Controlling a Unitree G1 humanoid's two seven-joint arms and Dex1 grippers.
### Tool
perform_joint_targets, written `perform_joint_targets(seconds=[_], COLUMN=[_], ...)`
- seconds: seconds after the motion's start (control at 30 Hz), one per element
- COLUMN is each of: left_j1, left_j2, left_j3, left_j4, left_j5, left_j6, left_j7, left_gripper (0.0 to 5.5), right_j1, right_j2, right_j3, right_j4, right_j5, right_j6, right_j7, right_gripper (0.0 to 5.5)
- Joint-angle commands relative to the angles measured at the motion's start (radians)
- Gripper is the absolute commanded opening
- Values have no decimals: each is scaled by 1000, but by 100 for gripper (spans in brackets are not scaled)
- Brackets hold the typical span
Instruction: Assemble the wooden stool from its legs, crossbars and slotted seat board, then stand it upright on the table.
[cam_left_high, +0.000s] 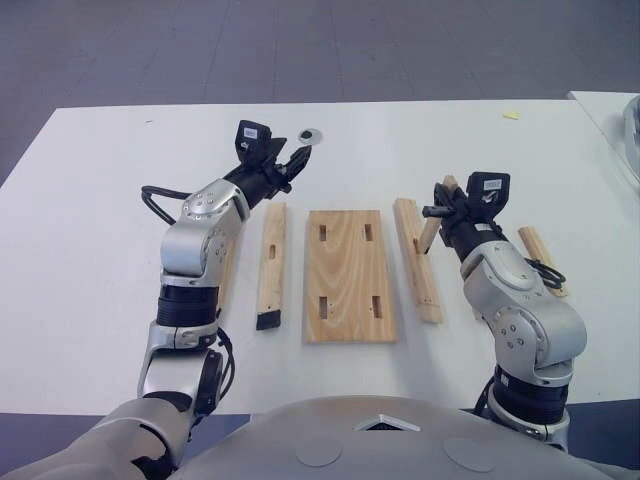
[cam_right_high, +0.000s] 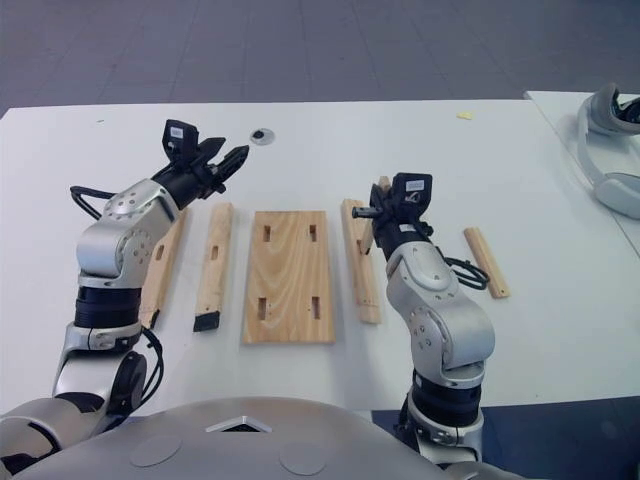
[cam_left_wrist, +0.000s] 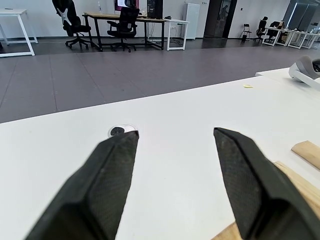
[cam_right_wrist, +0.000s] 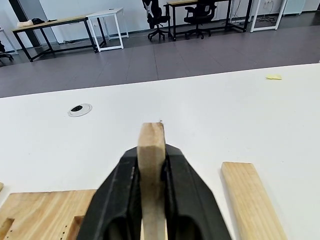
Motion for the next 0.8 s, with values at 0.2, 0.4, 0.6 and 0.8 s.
perform_joint_targets(seconds=[0.2, 0.4, 0.6, 0.8], left_j1=[23, 20, 27, 32], left_j2=[11, 20, 21, 18], left_j3=[-20, -24, -28, -32], left_j4=[-13, -11, -15, -20], left_j5=[-3, -2, -2, -1], left_j6=[42, 46, 48, 46], left_j7=[-11, -20, -19, -16], left_gripper=[276, 276, 276, 276], right_j1=[-6, 28, 37, 33], right_j2=[18, 38, 63, 68], right_j3=[41, 44, 53, 57], right_j4=[60, 102, 112, 115], right_j5=[-81, -115, -137, -153], right_j6=[-135, -190, -211, -222], right_j7=[44, 55, 62, 74], right_gripper=[42, 42, 42, 42])
